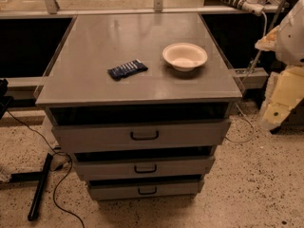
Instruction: Close top drawer
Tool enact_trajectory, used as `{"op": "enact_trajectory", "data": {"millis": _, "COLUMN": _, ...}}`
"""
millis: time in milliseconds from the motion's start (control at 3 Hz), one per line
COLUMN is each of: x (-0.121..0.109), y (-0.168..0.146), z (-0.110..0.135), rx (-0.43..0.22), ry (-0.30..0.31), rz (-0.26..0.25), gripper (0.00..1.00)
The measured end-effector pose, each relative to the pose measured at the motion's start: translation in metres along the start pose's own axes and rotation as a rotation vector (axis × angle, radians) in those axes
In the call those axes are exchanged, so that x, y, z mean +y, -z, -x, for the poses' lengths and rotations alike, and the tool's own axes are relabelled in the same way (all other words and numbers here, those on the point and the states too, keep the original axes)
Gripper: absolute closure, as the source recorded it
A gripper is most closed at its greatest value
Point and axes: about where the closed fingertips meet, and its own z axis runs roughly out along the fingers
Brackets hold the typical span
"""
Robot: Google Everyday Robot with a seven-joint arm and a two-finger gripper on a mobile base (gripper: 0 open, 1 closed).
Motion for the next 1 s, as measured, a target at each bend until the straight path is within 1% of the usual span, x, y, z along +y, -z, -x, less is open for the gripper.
{"op": "enact_trajectory", "data": {"millis": 333, "x": 0.0, "y": 0.0, "z": 0.0, "rx": 0.0, "ry": 0.0, "rz": 0.0, "gripper": 0.0}}
{"op": "enact_trajectory", "data": {"millis": 667, "x": 0.006, "y": -0.001, "z": 0.001, "rx": -0.012, "ry": 0.019, "rz": -0.022, "gripper": 0.0}}
{"op": "enact_trajectory", "data": {"millis": 1000, "x": 0.024, "y": -0.012, "z": 0.0, "rx": 0.003, "ry": 0.076, "rz": -0.082, "gripper": 0.0}}
